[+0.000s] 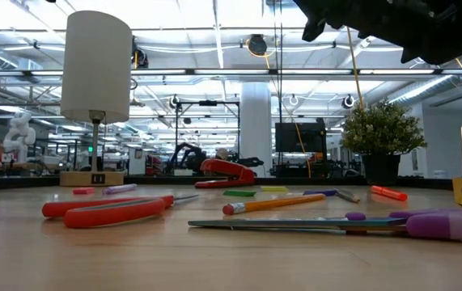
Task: Pack school essentials
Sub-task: Put the left yellow pencil into the red supply box
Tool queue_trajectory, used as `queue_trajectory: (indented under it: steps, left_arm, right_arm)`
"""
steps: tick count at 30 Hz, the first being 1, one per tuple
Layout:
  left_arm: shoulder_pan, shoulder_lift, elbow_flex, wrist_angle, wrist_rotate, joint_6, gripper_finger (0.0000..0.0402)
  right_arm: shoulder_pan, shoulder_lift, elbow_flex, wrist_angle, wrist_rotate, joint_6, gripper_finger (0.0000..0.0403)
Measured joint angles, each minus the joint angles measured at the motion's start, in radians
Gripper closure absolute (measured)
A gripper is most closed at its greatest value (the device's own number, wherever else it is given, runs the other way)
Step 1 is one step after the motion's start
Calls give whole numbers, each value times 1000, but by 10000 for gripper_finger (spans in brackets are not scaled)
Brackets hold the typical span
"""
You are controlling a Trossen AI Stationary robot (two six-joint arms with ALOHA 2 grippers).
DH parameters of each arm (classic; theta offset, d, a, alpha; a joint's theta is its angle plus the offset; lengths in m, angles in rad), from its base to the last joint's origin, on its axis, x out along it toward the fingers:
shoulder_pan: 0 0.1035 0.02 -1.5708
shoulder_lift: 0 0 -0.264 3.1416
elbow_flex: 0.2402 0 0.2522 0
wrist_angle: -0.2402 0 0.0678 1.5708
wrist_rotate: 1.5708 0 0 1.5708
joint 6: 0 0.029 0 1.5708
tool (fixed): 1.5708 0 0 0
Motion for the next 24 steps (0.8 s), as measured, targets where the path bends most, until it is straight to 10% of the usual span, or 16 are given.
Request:
queue_trajectory:
  steps: [14,24]
  left_arm:
    - [5,2,0,8,18,-35,385]
    - [-40,-134,0,-197,-25,-139,373]
  right_arm:
    - [1,0,0,0,-2,0,363]
    - [22,-7,11,-82,33,65,187]
